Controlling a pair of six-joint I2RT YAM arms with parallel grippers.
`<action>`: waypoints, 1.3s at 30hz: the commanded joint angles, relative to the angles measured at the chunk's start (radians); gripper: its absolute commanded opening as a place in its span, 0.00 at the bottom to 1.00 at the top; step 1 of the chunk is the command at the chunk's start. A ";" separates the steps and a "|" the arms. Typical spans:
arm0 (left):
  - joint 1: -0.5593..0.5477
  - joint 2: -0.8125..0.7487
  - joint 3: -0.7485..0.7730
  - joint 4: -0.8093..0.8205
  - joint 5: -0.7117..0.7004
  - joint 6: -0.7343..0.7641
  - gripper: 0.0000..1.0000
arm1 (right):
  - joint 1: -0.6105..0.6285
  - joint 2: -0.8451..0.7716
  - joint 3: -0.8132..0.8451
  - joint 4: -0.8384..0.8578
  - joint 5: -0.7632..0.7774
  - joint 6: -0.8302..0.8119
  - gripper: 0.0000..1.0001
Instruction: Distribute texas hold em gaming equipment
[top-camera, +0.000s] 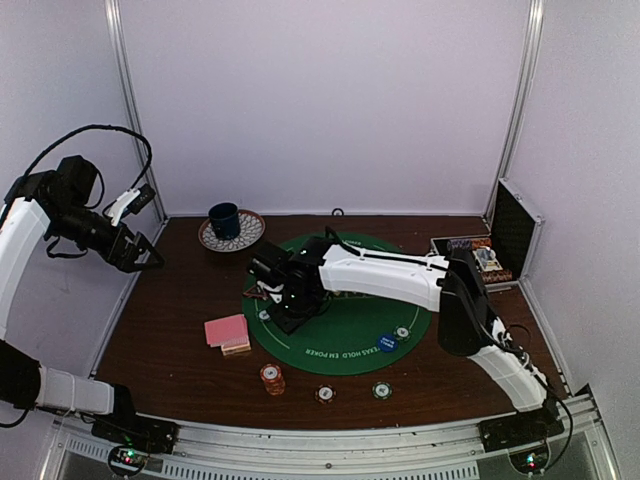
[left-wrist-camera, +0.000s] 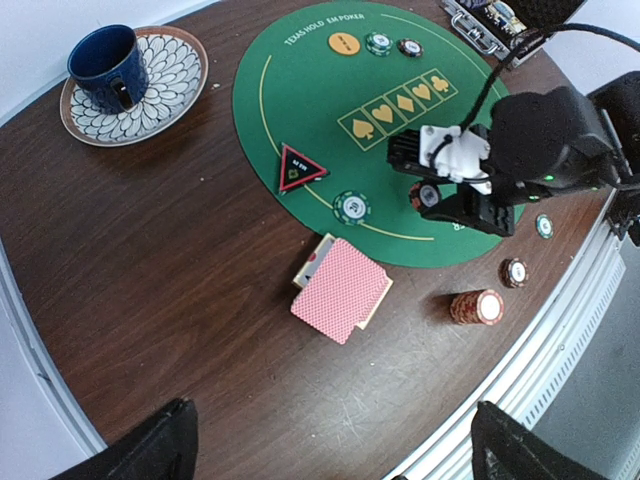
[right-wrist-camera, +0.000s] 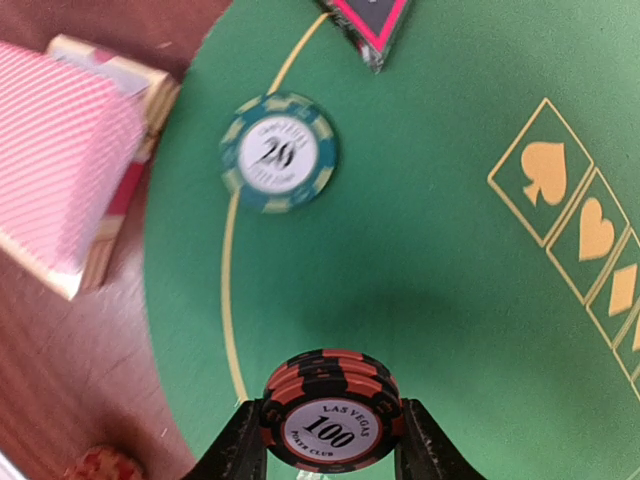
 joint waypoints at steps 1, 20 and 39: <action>0.007 -0.005 0.010 -0.007 0.023 0.010 0.98 | -0.026 0.071 0.114 -0.020 0.008 -0.016 0.32; 0.007 0.018 0.022 -0.007 0.035 0.007 0.98 | -0.043 0.193 0.183 0.054 -0.120 0.024 0.35; 0.007 0.013 0.025 -0.007 0.019 0.006 0.98 | -0.039 -0.028 0.073 0.027 -0.058 0.004 0.72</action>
